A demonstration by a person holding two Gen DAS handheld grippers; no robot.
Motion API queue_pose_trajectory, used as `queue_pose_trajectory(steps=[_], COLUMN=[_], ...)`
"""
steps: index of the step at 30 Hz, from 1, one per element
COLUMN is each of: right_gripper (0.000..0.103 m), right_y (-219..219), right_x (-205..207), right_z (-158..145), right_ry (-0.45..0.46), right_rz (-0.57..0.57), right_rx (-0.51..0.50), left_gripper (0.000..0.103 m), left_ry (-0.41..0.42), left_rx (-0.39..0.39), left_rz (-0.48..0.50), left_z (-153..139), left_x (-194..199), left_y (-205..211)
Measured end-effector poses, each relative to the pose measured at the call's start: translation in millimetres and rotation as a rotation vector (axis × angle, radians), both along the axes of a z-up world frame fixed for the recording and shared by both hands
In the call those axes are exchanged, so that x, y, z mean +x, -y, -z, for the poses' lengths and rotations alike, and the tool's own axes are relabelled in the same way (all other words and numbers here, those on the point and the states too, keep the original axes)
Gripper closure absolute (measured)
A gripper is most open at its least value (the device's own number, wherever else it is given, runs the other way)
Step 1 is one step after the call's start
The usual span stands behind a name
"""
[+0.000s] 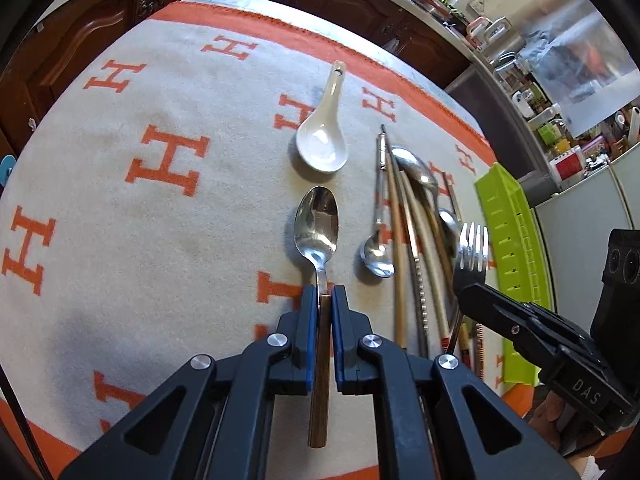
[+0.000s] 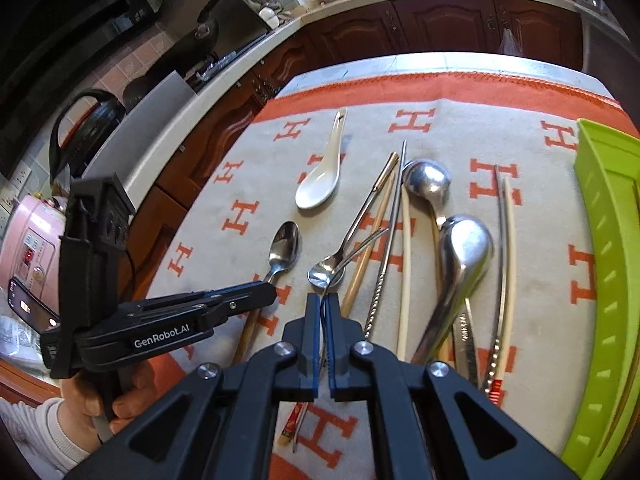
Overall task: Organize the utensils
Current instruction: 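Carry the spoon and fork into the green tray and release both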
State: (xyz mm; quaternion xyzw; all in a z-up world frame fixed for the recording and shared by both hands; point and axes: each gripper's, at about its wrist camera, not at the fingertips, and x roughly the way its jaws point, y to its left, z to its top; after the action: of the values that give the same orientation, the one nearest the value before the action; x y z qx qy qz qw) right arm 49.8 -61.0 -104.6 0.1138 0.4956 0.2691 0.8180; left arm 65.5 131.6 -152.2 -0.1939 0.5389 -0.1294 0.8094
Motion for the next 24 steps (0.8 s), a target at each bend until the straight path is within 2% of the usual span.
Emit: queue_pose_trajectory(steps=[6,13,18,24], right_gripper=[0.101,0.101,0.101,0.101], right_y=[43,119,171,199], right_x=[-12,-31,-40,-34], right_z=[-23,-64,-88,-75], right_ry=[0.037,0.115,0.167,0.129], right_rz=[0.082,0.217,0.324,0.356], right_rx=[0.056,0.067,-0.051,-0.227], left_gripper=[0.099,0.099,0.099,0.099], left_ry=[0.04,0.11,0.141,0.124], left_rx=[-0.043,-0.077,-0.066,-0.046], left_rz=[0.054,0.198,0.327,0.382], left_z=[-33,-84,-107,-101], left_x=[-5,2,14,26], left_y=[19,92,171,243])
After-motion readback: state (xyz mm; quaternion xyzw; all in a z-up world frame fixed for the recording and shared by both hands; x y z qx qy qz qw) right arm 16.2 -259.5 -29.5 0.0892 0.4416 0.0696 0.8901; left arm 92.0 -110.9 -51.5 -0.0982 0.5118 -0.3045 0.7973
